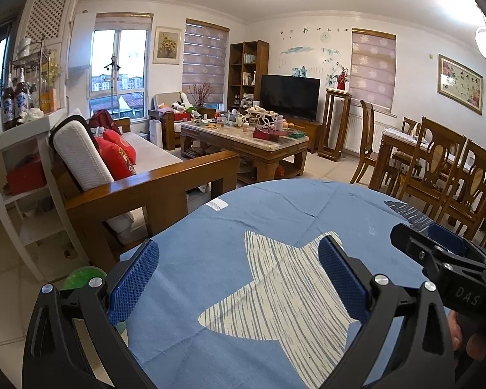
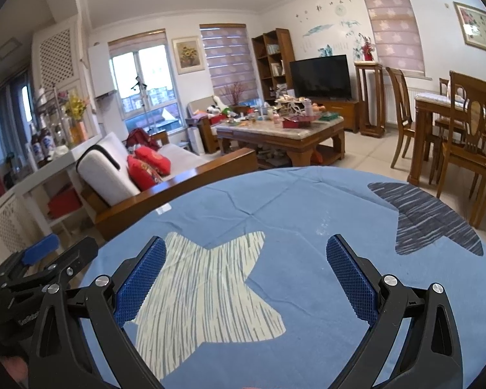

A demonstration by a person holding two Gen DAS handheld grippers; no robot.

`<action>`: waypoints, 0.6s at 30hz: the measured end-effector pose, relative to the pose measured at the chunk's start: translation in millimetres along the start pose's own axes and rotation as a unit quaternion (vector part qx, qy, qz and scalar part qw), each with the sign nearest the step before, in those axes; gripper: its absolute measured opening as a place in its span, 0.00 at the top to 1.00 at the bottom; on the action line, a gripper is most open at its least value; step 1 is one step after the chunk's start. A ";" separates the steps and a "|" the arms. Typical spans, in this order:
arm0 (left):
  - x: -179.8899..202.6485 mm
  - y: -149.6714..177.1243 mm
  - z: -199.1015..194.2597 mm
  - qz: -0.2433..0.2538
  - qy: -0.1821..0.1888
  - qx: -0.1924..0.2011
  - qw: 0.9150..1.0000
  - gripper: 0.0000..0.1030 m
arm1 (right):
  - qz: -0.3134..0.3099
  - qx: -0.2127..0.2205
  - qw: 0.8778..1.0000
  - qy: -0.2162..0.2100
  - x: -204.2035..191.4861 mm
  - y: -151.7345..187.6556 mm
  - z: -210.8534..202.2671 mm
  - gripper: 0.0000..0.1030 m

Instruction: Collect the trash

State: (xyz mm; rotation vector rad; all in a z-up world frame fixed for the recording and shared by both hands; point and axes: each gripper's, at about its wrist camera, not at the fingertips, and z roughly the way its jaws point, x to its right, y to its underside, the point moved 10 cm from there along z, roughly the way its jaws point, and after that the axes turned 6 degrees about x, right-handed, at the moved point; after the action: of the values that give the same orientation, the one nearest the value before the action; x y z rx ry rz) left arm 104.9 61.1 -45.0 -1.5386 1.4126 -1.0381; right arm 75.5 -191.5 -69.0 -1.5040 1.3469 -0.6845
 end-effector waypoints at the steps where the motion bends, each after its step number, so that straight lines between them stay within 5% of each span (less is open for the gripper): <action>1: 0.0 0.4 0.6 0.000 0.000 0.000 1.000 0.05 | 0.001 0.000 1.000 0.000 0.3 0.2 -0.2 0.05; 18: 0.5 1.3 -0.5 0.003 0.000 0.002 1.000 0.05 | 0.000 -0.002 1.000 0.002 3.5 2.6 -1.5 0.05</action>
State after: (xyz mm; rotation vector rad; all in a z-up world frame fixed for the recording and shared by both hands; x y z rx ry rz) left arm 104.1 60.6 -46.0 -1.5315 1.4146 -1.0374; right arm 73.9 -195.0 -71.4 -1.5067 1.3518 -0.6871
